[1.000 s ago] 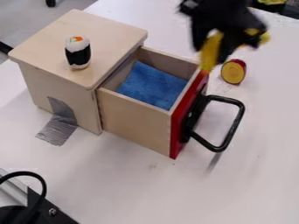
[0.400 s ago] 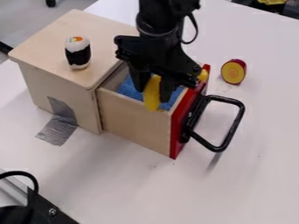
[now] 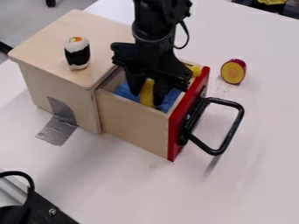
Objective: Put the banana inside the drawer
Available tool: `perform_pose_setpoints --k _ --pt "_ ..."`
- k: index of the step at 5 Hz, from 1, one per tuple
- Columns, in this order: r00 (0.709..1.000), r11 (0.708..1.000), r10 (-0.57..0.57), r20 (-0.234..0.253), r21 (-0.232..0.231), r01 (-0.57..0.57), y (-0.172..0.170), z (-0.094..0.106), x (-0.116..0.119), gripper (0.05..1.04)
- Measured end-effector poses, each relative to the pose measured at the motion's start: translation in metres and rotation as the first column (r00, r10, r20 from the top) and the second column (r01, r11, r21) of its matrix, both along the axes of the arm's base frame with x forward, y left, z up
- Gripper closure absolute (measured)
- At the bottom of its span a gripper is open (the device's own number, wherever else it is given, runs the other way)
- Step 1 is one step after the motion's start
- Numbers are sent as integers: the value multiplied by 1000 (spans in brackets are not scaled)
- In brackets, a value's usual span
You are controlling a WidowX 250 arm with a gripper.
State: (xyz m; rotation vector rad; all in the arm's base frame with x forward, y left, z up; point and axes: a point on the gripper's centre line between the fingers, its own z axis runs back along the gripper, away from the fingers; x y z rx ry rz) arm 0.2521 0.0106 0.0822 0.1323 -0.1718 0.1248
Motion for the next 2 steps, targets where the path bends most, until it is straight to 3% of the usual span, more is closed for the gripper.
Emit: perform_pose_setpoints --k 1,2 --pt "1000 1000 -19 -6 3 19 4 -2 2 582" --pt "1000 1000 -11 -15 3 11 6 -1 0 268"
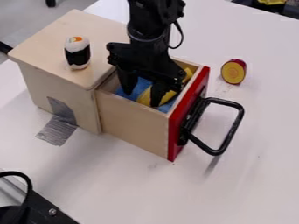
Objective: Put the banana inside the drawer
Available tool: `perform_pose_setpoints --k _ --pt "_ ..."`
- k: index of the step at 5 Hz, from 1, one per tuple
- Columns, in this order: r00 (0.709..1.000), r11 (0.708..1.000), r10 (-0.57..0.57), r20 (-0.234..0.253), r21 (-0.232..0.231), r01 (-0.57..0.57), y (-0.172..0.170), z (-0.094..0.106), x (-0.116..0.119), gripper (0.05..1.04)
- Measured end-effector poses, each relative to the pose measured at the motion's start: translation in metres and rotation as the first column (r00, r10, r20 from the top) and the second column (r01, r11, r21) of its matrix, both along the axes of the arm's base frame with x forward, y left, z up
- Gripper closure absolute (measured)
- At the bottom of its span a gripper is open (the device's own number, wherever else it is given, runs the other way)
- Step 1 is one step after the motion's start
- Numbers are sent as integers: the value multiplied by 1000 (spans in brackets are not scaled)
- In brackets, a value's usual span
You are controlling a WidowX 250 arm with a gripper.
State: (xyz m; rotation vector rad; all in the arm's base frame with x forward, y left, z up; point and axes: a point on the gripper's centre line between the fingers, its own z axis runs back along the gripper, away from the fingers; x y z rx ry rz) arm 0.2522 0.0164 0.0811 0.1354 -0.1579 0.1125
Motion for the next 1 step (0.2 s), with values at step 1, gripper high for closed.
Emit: perform_pose_setpoints --k 1 --pt "1000 1000 17 20 21 -18 0 16 -6 74"
